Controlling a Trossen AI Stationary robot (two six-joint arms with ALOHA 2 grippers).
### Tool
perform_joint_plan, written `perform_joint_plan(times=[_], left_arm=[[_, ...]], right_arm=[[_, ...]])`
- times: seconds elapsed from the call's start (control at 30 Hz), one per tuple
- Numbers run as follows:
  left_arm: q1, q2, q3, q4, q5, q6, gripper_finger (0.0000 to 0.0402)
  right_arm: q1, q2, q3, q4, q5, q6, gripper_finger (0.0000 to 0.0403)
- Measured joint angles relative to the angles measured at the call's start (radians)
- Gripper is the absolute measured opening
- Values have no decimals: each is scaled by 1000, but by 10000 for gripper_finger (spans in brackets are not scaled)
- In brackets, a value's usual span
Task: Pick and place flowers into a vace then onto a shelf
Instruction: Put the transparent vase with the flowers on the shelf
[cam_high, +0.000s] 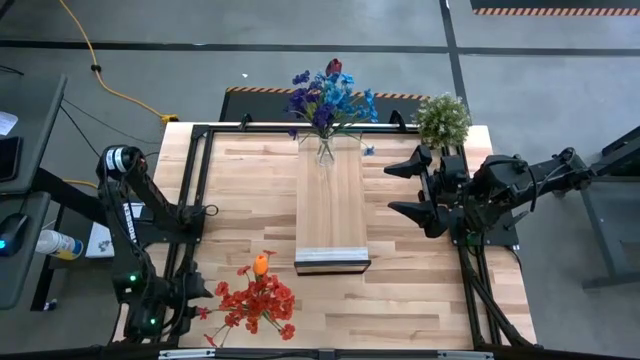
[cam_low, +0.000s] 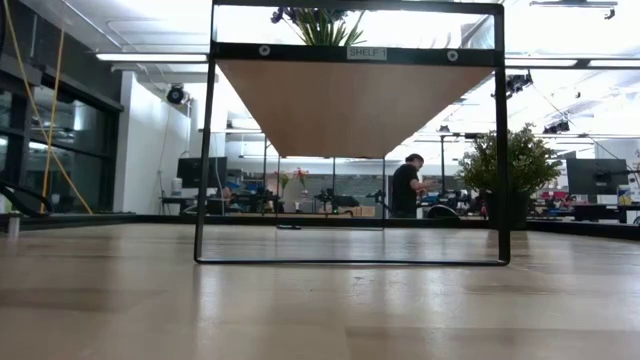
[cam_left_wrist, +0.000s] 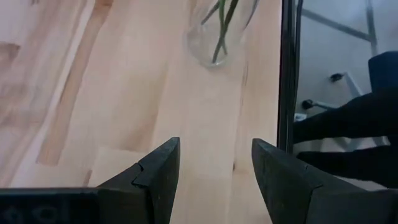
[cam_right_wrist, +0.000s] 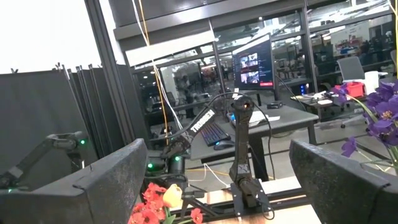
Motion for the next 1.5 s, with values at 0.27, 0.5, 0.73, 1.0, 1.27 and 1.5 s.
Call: perform_joint_plan(times=[0.27, 0.5, 0.73, 1.0, 1.27, 1.5], left_arm=[[0, 1, 0, 0, -164, -1, 232], [0, 1, 0, -1, -175, -78, 232], [13, 92, 0, 10, -189, -186, 232], [22, 227, -5, 75, -274, -381, 232], [21, 237, 1, 106, -263, -389, 232], [47, 215, -1, 36, -279, -387, 232]], right_arm=[[0, 0, 0, 0, 0, -3, 381], [0, 0, 0, 0, 0, -3, 381], [0, 0, 0, 0, -5, -3, 381], [0, 0, 0, 3, -27, -2, 381], [3, -13, -1, 6, -28, -3, 381], [5, -31, -1, 7, -42, -3, 381]])
